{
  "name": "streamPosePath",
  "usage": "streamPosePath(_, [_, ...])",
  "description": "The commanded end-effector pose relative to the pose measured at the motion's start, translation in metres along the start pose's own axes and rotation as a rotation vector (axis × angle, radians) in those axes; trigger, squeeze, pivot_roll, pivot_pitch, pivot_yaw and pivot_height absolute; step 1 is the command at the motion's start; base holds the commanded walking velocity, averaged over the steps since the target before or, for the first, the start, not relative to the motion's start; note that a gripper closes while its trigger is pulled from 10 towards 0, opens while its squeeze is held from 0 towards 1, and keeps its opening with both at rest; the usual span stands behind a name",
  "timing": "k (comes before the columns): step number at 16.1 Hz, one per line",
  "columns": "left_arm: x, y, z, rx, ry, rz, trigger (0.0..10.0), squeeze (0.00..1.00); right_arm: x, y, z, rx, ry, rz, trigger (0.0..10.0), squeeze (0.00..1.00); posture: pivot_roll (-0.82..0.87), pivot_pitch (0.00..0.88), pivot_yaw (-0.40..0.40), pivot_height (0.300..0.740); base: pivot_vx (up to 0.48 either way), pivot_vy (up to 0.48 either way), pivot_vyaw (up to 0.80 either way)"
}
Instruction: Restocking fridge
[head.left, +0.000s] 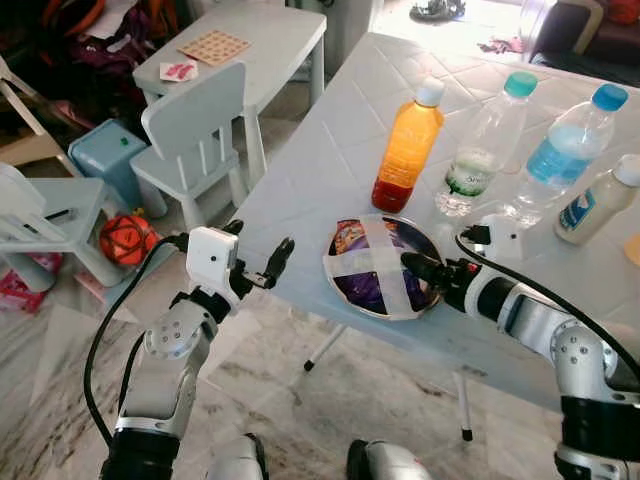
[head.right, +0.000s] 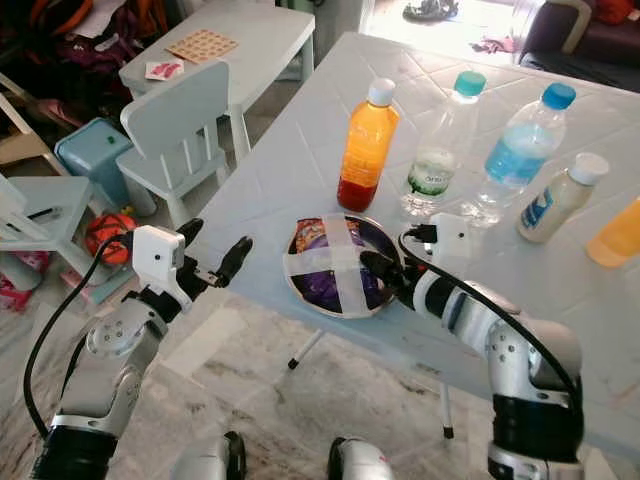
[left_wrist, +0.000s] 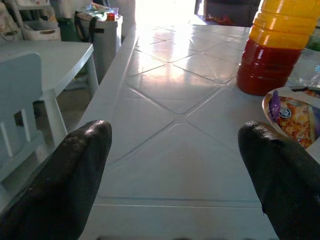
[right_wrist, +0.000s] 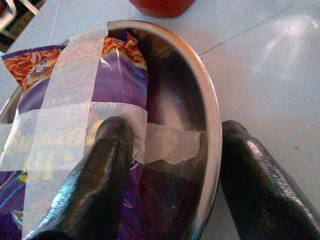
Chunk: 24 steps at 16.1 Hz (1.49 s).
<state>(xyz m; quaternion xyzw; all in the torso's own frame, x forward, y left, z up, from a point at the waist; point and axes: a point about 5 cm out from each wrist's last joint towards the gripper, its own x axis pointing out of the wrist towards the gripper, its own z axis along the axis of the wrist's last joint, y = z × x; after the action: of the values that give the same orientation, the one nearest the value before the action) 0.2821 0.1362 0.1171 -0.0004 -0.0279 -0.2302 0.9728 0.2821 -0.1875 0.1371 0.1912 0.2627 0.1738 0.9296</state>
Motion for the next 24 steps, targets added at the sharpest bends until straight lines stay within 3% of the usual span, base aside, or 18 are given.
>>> streamPosePath(1, [-0.004, -0.002, -0.002, 0.008, 0.015, -0.030, 10.0, 0.00, 0.004, -0.009, -0.014, 0.073, 0.063, -0.036, 0.0, 0.00, 0.00, 0.156, -0.009, 0.740, 0.000, 0.000, 0.00])
streamPosePath(6, [-0.017, -0.015, -0.010, -0.042, 0.066, -0.185, 10.0, 0.00, 0.005, -0.016, -0.014, 0.107, 0.043, -0.077, 0.0, 0.00, 0.00, 0.155, -0.007, 0.740, 0.000, 0.000, 0.00])
streamPosePath(10, [-0.025, -0.015, -0.012, -0.045, 0.087, -0.233, 10.0, 0.00, -0.002, -0.026, -0.017, 0.227, 0.003, -0.178, 0.0, 0.00, -0.01, 0.154, -0.007, 0.740, 0.000, 0.000, 0.00])
streamPosePath(20, [-0.026, -0.022, -0.021, -0.067, 0.116, -0.223, 10.0, 0.00, -0.003, -0.022, -0.022, 0.187, 0.023, -0.261, 0.0, 0.00, -0.01, 0.129, 0.001, 0.740, 0.000, 0.000, 0.00])
streamPosePath(24, [-0.030, -0.013, -0.028, -0.118, 0.123, -0.095, 10.0, 0.00, 0.000, -0.018, -0.020, 0.200, -0.083, -0.261, 0.0, 0.00, -0.01, 0.102, 0.008, 0.740, 0.000, 0.000, 0.00])
